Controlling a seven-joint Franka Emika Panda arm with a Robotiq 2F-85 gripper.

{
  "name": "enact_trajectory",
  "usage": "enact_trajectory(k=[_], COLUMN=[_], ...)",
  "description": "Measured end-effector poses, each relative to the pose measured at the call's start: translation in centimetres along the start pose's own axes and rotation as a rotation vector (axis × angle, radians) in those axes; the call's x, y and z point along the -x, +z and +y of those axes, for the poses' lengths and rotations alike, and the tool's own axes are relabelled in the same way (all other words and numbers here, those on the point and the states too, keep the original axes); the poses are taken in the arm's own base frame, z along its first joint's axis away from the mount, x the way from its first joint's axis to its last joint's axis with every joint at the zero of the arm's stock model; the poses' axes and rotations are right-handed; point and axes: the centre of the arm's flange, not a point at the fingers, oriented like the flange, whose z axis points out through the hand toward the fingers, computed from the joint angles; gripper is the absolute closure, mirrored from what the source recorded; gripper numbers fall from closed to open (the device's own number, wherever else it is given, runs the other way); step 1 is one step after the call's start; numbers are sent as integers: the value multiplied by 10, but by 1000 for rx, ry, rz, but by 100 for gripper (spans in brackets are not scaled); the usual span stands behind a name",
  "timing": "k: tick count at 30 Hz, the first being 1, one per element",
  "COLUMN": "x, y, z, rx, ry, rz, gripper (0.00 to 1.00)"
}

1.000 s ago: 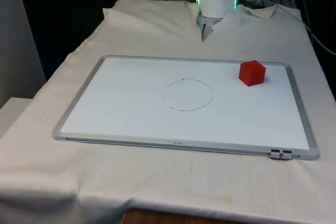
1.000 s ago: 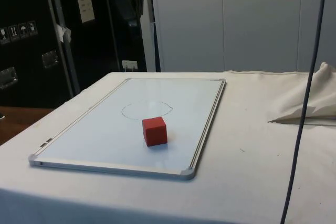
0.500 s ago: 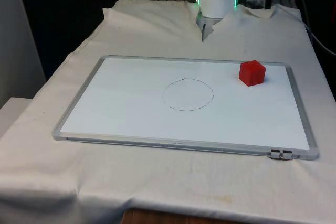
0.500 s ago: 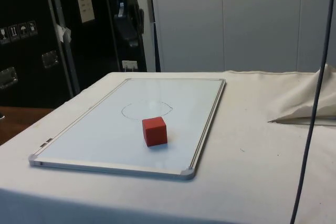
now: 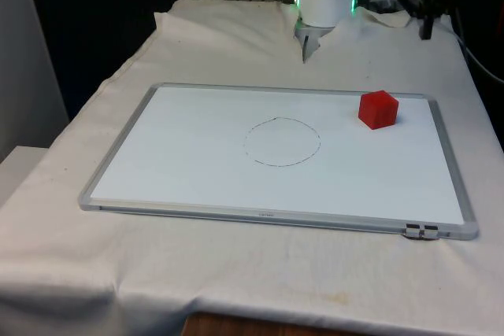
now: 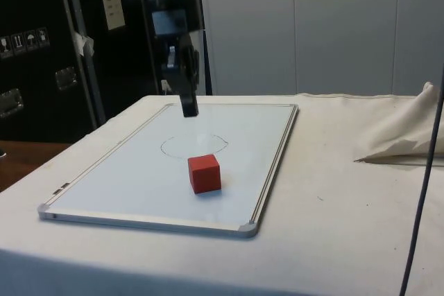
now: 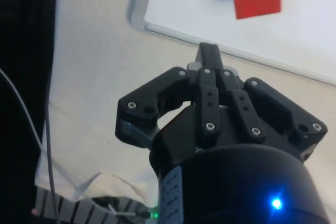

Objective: Push the cube into the marked area.

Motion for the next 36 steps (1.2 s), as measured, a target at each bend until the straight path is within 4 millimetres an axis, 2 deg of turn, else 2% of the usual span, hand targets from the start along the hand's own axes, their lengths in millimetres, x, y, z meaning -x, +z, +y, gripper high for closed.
enact_trajectory(k=[2, 8, 15, 21, 32, 36], x=[1, 9, 9, 7, 10, 12], y=[3, 34, 58, 69, 72, 81], z=[-3, -26, -35, -36, -45, -49], rx=[0, -1, -5, -6, -9, -8], ry=[-2, -15, -23, -26, -27, -24], rz=[2, 12, 24, 30, 27, 14], gripper=[100, 100, 100, 100, 100, 100])
